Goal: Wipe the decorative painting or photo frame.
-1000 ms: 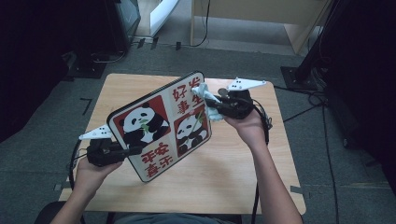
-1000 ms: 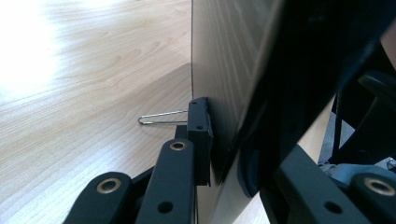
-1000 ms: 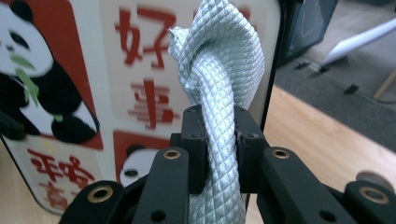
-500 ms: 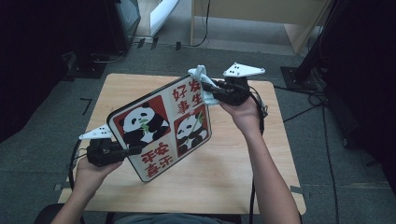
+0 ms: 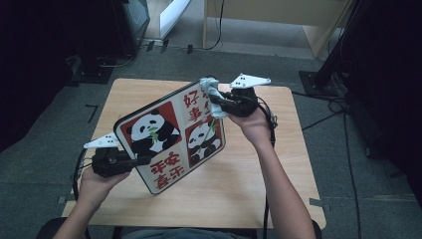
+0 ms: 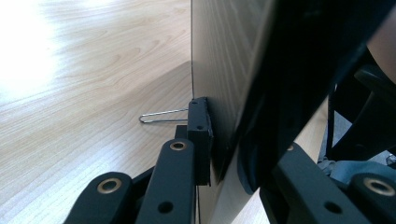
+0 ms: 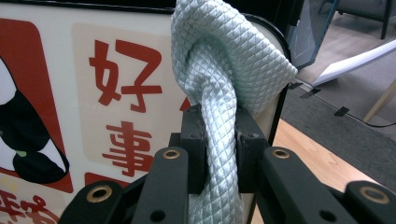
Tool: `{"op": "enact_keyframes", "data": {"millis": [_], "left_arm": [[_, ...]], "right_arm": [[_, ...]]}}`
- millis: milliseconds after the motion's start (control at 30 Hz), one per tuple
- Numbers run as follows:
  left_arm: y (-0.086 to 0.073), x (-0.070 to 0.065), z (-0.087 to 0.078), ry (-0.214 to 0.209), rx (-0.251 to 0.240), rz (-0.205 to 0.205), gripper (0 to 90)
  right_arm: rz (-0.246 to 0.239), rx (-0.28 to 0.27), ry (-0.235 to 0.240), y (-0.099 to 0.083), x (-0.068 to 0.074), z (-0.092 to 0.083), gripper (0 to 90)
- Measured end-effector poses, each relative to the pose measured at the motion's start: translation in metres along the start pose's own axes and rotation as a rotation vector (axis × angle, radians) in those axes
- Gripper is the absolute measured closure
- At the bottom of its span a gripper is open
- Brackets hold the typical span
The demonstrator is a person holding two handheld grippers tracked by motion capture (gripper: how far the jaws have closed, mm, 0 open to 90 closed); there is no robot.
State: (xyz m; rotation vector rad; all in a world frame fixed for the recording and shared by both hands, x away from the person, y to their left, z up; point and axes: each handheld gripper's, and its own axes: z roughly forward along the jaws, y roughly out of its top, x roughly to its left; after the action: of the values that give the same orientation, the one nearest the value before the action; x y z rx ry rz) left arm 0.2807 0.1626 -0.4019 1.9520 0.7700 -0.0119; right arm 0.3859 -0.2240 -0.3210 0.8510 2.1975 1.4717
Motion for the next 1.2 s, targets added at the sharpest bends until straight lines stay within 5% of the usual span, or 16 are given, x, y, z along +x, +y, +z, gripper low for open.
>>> {"op": "enact_keyframes", "data": {"millis": [633, 1200], "left_arm": [[-0.001, -0.001, 0.0, -0.002, 0.0, 0.007, 79.2], [0.0, -0.002, -0.001, -0.007, 0.011, 0.011, 78.4]], "right_arm": [[0.048, 0.06, 0.053, -0.021, -0.002, 0.006, 78.1], [0.062, 0.122, 0.05, -0.04, -0.002, 0.007, 78.0]]}}
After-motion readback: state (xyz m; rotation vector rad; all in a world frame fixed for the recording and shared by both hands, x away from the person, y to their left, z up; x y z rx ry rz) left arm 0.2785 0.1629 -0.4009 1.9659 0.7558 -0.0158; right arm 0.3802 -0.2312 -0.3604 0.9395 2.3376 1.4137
